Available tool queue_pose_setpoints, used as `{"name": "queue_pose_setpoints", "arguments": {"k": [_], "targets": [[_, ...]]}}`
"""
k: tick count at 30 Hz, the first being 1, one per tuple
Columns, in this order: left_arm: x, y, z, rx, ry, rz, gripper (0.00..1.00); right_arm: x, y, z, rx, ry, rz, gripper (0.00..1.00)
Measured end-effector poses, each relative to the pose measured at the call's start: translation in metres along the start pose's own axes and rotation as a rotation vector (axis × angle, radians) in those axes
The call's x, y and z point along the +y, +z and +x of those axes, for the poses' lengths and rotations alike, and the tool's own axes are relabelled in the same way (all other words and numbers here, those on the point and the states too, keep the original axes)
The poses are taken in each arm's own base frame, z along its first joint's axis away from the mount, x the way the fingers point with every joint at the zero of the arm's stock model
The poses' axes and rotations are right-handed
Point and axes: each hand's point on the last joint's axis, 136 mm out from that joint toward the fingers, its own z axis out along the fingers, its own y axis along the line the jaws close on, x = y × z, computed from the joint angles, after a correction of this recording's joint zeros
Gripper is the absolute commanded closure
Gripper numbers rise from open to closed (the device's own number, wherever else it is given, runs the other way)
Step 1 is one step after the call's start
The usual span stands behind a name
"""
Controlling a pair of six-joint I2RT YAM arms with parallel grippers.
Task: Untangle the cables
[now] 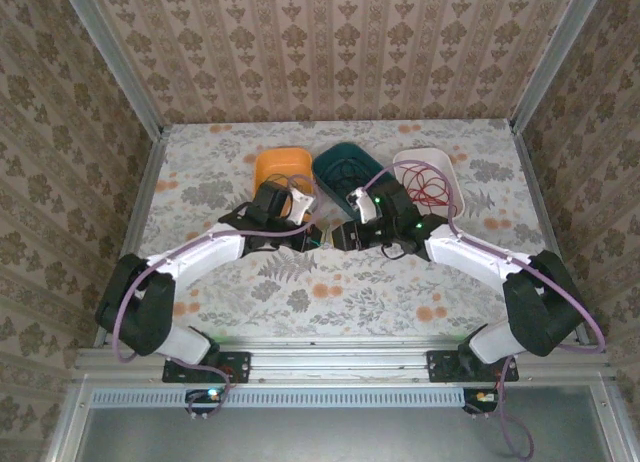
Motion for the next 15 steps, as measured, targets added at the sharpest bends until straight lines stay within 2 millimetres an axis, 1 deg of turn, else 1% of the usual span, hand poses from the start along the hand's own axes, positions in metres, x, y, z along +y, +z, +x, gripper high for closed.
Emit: {"name": "queue_pose_setpoints", "arguments": {"k": [4,9,15], "targets": [[-0.017,-0.011,-0.006,-0.058,0.040,0.065,1.00,0.007,-0.005,-0.013,-0.037,0.040,-0.071,0.52],[-0.026,-0.021,-0.010,-0.116,0.067,0.096,1.00,0.022,-0.007,-0.018,-0.041,0.057,-0.148,0.52],[-0.031,-0.030,-0.014,-0.177,0.090,0.114,1.00,0.020,-0.008,-0.021,-0.050,0.082,-0.148,0.53]]}}
